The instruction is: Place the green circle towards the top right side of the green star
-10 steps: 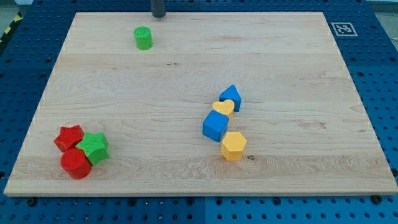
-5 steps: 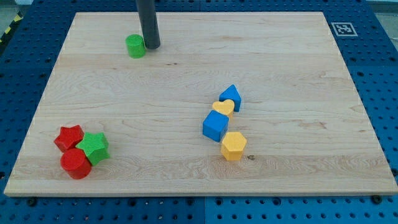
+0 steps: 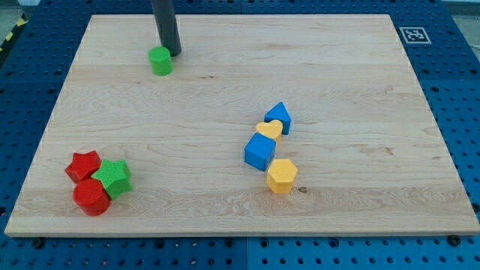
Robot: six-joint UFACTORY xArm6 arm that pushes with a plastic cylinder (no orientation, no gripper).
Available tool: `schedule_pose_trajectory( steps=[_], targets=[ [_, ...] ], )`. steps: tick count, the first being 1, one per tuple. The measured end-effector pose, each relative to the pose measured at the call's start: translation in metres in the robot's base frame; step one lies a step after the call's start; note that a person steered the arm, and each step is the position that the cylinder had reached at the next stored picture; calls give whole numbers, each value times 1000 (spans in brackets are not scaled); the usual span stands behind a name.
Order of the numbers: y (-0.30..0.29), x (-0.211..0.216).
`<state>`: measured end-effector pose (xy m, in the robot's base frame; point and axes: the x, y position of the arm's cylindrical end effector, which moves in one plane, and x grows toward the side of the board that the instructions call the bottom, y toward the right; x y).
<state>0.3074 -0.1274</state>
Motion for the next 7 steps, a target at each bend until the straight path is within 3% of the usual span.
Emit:
schedule_pose_trajectory(
  steps=[2,6,7],
  targets=[
    [-7,22],
    [-32,17],
    [-32,37]
  ],
)
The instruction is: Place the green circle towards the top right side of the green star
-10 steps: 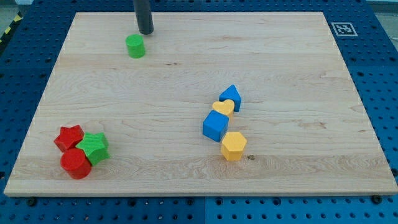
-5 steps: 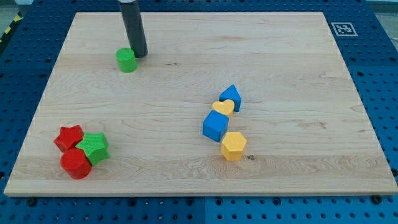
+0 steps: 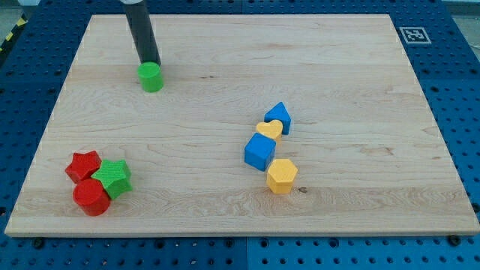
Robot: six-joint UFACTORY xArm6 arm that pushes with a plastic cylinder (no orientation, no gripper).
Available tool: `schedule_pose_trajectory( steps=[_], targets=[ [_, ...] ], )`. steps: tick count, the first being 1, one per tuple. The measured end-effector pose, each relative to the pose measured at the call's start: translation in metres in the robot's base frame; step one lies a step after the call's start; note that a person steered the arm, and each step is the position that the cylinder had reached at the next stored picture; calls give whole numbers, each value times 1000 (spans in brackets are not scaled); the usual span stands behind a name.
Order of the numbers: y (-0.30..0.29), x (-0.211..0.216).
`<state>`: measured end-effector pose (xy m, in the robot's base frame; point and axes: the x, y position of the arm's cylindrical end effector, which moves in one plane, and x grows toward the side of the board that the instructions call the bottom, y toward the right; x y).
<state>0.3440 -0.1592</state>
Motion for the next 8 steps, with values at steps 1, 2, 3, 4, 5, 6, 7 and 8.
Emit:
schedule_pose_trajectory(
  steps=[1,2,3,4,5,6,7,8],
  targets=[
    [0,29],
    [0,60],
    [0,95],
    [2,120],
    [9,89],
    [34,90],
    [34,105],
    [34,125]
  ],
)
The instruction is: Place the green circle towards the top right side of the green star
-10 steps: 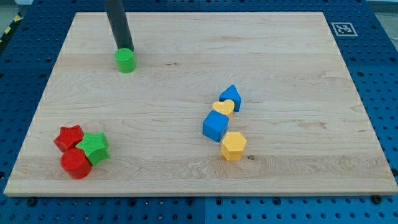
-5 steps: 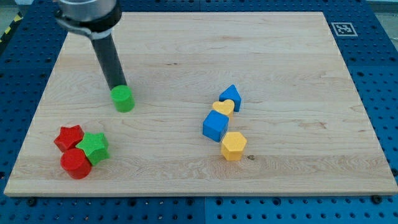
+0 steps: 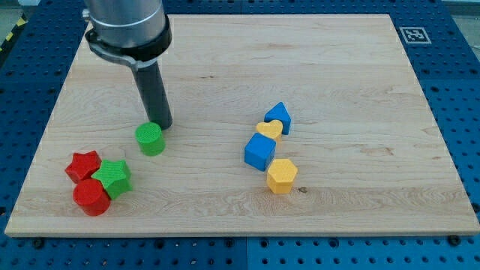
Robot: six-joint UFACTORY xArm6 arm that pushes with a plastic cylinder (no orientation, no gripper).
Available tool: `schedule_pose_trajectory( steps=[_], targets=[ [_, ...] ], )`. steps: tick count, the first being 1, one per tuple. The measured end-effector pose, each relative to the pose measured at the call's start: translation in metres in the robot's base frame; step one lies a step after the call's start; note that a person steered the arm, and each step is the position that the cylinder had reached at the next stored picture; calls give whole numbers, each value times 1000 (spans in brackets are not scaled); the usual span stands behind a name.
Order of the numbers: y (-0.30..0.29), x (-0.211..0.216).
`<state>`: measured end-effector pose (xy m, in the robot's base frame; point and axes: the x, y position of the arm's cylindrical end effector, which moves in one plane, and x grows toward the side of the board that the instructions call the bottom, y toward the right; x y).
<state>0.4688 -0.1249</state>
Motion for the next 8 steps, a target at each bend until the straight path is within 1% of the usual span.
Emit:
schedule_pose_trajectory(
  steps=[1,2,3,4,5,7,8],
  targets=[
    [0,24],
    [13,37],
    [62,40],
    [68,59],
    [53,66],
    [17,66],
    [16,66]
  ],
)
